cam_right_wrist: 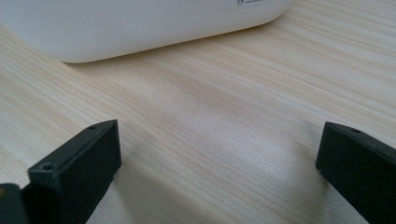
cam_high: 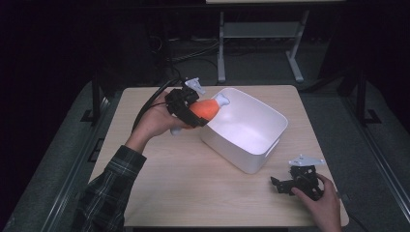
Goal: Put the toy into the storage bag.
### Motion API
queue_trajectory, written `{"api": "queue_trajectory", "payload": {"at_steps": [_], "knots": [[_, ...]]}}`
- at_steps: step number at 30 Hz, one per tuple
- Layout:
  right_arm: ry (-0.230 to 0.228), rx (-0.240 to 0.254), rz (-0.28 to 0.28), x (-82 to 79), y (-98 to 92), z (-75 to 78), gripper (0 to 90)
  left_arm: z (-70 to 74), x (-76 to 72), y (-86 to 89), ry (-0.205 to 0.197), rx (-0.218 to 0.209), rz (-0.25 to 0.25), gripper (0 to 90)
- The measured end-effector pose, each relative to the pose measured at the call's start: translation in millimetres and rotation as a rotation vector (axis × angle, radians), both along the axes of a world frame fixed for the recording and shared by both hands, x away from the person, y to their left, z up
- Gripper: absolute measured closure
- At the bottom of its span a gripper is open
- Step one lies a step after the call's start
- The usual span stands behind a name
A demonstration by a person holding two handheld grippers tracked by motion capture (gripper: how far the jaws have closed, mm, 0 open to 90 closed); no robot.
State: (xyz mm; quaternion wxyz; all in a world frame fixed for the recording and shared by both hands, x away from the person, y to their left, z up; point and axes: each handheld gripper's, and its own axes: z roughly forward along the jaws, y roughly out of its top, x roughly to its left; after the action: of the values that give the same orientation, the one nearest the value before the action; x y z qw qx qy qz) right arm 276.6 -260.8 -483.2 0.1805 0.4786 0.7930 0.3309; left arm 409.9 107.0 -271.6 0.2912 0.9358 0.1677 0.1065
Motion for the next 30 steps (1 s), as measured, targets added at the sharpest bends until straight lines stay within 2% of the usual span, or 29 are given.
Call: {"api": "queue_trajectory", "payload": {"at_steps": [14,30], "knots": [[0.000,0.001,-0.001,0.0,0.1,0.0,0.0,0.0,24.2,-27.0,-0.004,-0.006,-0.029,25.8],[0.001,0.000,0.000,0.0,0.0,0.1,0.0,1.4,48.7,-66.5,-0.017,0.014,-0.064,25.7]]}}
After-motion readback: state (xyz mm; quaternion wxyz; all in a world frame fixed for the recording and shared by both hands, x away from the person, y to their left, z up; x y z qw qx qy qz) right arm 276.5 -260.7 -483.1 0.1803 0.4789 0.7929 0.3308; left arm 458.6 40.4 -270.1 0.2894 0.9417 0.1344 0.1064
